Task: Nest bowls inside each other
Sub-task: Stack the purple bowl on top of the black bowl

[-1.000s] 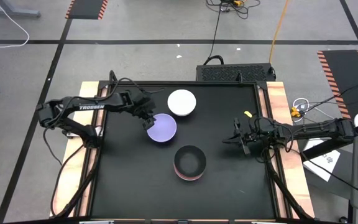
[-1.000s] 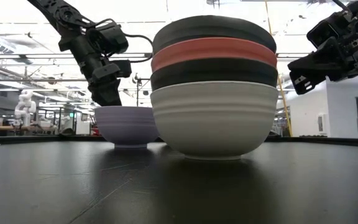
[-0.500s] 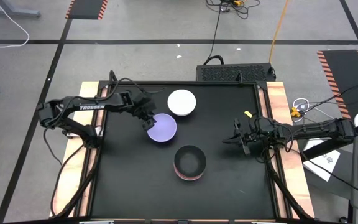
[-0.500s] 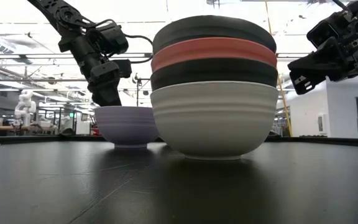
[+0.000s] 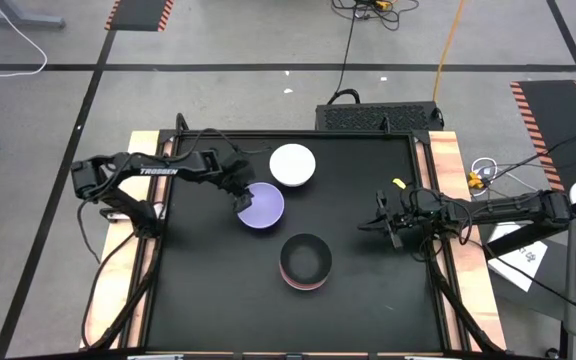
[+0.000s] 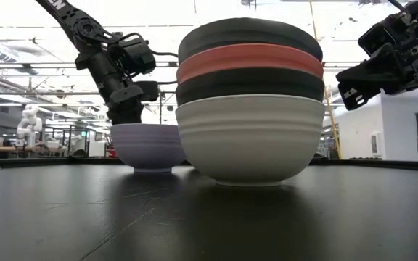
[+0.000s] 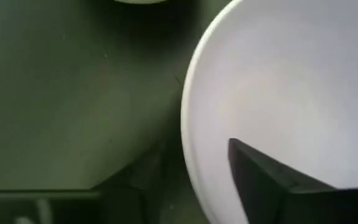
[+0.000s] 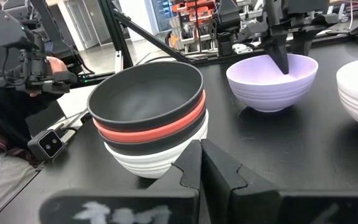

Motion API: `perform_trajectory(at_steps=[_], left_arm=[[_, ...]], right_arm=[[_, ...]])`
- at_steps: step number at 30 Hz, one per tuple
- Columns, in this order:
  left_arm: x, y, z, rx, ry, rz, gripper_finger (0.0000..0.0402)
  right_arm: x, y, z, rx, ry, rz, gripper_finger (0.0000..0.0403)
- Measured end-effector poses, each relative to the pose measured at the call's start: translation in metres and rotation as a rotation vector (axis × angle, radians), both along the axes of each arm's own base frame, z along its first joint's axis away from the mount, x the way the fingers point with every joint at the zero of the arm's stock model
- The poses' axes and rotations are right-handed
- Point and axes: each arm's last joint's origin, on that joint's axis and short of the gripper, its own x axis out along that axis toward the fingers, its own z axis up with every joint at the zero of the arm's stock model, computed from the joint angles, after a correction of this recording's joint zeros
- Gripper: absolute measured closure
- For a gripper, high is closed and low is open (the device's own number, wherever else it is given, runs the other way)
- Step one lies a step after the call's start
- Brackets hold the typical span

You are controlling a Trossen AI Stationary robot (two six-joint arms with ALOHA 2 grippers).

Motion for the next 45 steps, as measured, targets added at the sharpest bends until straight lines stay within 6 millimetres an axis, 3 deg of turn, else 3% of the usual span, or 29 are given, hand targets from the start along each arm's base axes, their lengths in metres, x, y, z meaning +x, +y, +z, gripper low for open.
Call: perform_trajectory(at_steps=[7, 22, 31, 37, 45], left_arm=[[0.001, 0.001, 0.001, 0.033, -0.011, -0.041, 0.0386], [0.009, -0.01, 0.004, 0.066, -0.048, -0.107, 0.0397], [0.001, -0.023, 0.036, 0.136, -0.157, -0.144, 0.0397], [-0.022, -0.034, 0.049, 0.189, -0.28, -0.153, 0.0397], [-0.075, -0.05, 0.036, 0.203, -0.474, -0.075, 0.0397]], right_arm=[[0.0, 0.0, 0.0, 0.0, 0.001, 0.0, 0.0403], [0.0, 0.0, 0.0, 0.0, 0.001, 0.0, 0.0403], [0.0, 0.0, -0.001, 0.001, 0.015, 0.0, 0.0403], [0.0, 0.0, -0.002, 0.005, 0.019, -0.001, 0.0403], [0.0, 0.0, -0.002, 0.019, 0.027, -0.002, 0.0403]])
